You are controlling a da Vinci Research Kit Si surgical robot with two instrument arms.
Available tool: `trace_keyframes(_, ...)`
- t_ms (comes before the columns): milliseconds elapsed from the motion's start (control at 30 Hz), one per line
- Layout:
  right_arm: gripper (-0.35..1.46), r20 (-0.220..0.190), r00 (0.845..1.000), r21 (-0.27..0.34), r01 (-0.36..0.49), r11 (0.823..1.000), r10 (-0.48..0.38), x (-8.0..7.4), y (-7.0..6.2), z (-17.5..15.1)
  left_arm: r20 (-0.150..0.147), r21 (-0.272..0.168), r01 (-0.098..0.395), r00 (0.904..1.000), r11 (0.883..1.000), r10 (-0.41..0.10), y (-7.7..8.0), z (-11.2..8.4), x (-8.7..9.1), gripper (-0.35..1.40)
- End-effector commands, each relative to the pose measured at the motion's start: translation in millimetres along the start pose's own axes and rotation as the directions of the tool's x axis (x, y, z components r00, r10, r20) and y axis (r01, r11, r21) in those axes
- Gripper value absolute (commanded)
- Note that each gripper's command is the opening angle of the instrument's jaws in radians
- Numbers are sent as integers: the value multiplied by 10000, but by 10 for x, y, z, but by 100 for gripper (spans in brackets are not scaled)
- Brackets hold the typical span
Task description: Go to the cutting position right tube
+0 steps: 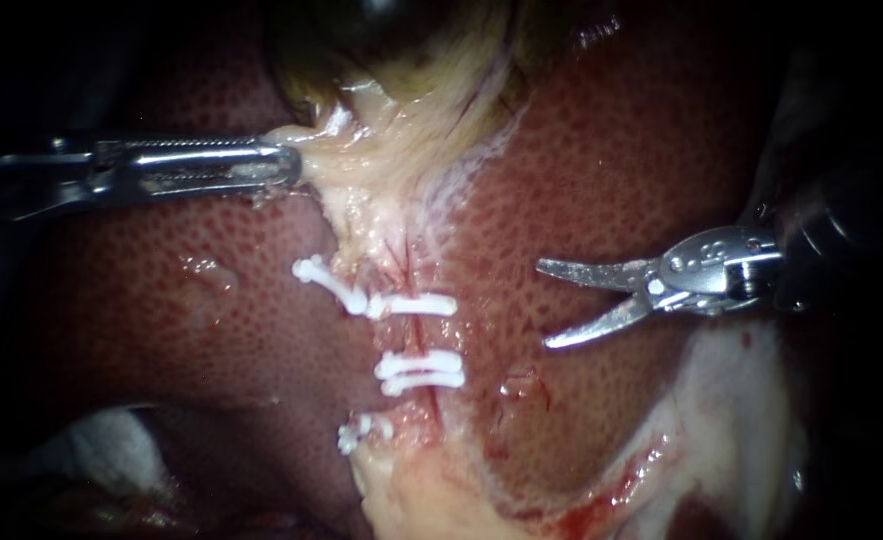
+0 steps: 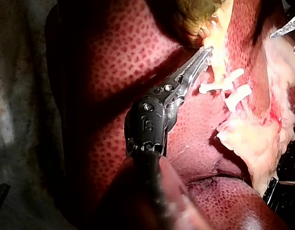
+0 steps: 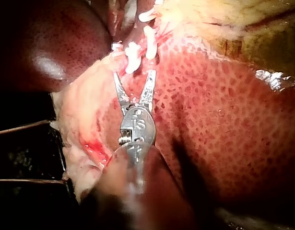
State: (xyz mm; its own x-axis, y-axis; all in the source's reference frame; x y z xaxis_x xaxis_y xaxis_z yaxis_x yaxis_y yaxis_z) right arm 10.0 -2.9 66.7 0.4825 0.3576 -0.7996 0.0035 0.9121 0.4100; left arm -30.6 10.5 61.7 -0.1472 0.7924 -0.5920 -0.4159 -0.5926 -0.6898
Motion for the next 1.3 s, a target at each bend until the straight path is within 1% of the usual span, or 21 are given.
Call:
trace_keyframes(33, 143, 1, 10000, -7, 1, 10000, -1, 0, 0, 1, -5, 13, -6, 10000, 10000, 6, -1, 1, -1, -35)
trace_keyframes(100, 143, -5, 10000, 4, 8, 10000, -8, -2, 0, 3, -5, 14, -7, 10000, 10000, 7, -1, 1, -1, -35)
trace_keyframes(233, 143, 6, 9999, 138, 143, 9998, -143, -14, 0, 19, -5, 14, -11, 10000, 10000, 11, -1, 0, -2, -35)
trace_keyframes(333, 143, 83, 10000, 335, -39, 9994, 36, -30, -2, 40, -5, 14, -12, 10000, 10000, 12, -1, 0, -2, -35)
trace_keyframes(433, 143, 71, 9996, 583, -266, 9979, 262, -48, -2, 61, -7, 19, -15, 10000, 10000, 15, -1, 0, -3, -35)
trace_keyframes(500, 143, 231, 9991, 646, -361, 9973, 347, -60, -2, 75, -9, 24, -17, 10000, 10000, 17, 0, 1, -3, -35)
trace_keyframes(567, 143, 291, 9986, 793, -466, 9958, 444, -72, -2, 90, -10, 27, -19, 10000, 10000, 19, 0, 1, -3, -35)
trace_keyframes(667, 143, 425, 9973, 894, -631, 9940, 595, -88, -3, 109, -13, 36, -23, 10000, 10000, 23, 0, 2, -4, -35)
trace_keyframes(800, 143, 441, 9955, 1154, -880, 9894, 834, -105, -4, 132, -17, 47, -27, 10000, 10000, 27, 1, 3, -5, -35)
trace_keyframes(900, 143, 437, 9950, 1321, -945, 9867, 894, -108, -5, 146, -18, 50, -27, 10000, 10000, 27, 1, 3, -5, -35)
trace_keyframes(1100, 143, 399, 9947, 1528, -994, 9833, 943, -98, -8, 161, -18, 52, -27, 10000, 10000, 27, 1, 3, -5, -35)
trace_keyframes(1300, 143, 292, 9933, 1728, -1155, 9782, 1121, -93, -9, 169, -19, 56, -28, 10000, 10000, 28, 2, 3, -6, -35)
